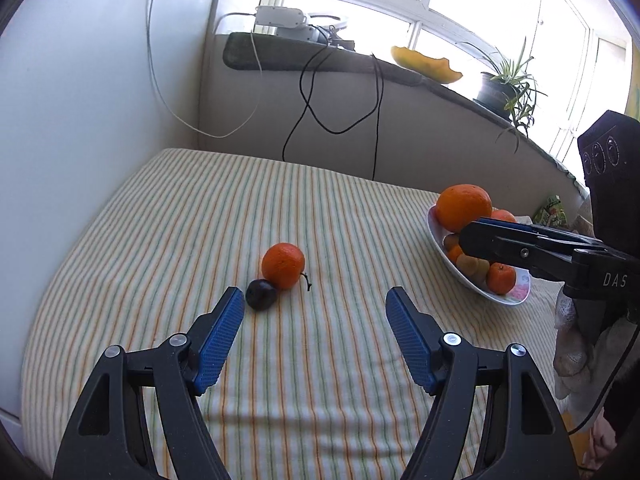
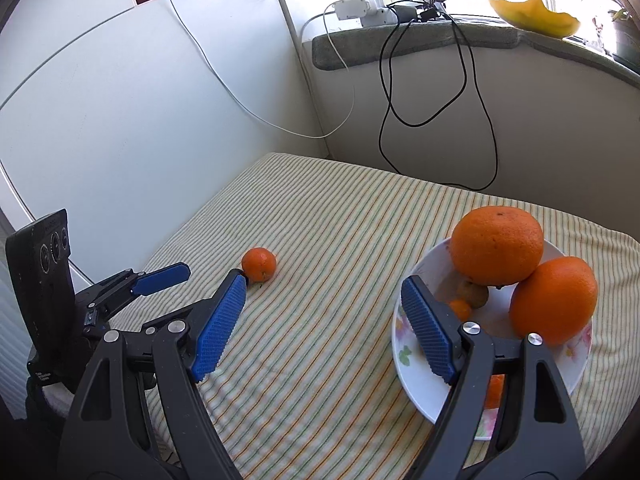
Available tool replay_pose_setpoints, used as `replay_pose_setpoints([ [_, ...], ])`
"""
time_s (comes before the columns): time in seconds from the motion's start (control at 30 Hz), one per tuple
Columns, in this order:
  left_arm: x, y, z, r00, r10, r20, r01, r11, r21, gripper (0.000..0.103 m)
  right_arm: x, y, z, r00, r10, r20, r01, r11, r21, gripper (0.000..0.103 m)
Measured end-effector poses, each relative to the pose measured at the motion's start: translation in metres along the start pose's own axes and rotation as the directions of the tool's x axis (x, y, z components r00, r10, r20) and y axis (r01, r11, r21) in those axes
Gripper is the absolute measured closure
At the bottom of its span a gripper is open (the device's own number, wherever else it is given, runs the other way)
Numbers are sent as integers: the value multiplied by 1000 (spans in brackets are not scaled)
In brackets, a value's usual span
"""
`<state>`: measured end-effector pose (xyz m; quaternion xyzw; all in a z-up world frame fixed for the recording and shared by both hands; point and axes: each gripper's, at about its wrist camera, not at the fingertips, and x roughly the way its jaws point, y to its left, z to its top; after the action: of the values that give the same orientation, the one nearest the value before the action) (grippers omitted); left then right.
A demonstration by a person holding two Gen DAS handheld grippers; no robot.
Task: Organize fruits
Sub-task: 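Move the left tool toward the dark plum while the right tool approaches the tangerine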
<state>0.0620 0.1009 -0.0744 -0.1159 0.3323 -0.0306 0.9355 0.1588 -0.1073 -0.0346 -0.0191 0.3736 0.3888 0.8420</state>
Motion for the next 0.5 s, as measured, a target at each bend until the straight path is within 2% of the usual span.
replay_pose_setpoints([
  [0.37,3,15,-6,1000,-9,-26,9,1000,-7,42,33,23,2,997,55,-63,-56,998,-19,20],
  [0.5,6,19,-7,999,-4,-33,4,1000,-8,43,45,25,6,993,80,-81,-79,997,10,20],
])
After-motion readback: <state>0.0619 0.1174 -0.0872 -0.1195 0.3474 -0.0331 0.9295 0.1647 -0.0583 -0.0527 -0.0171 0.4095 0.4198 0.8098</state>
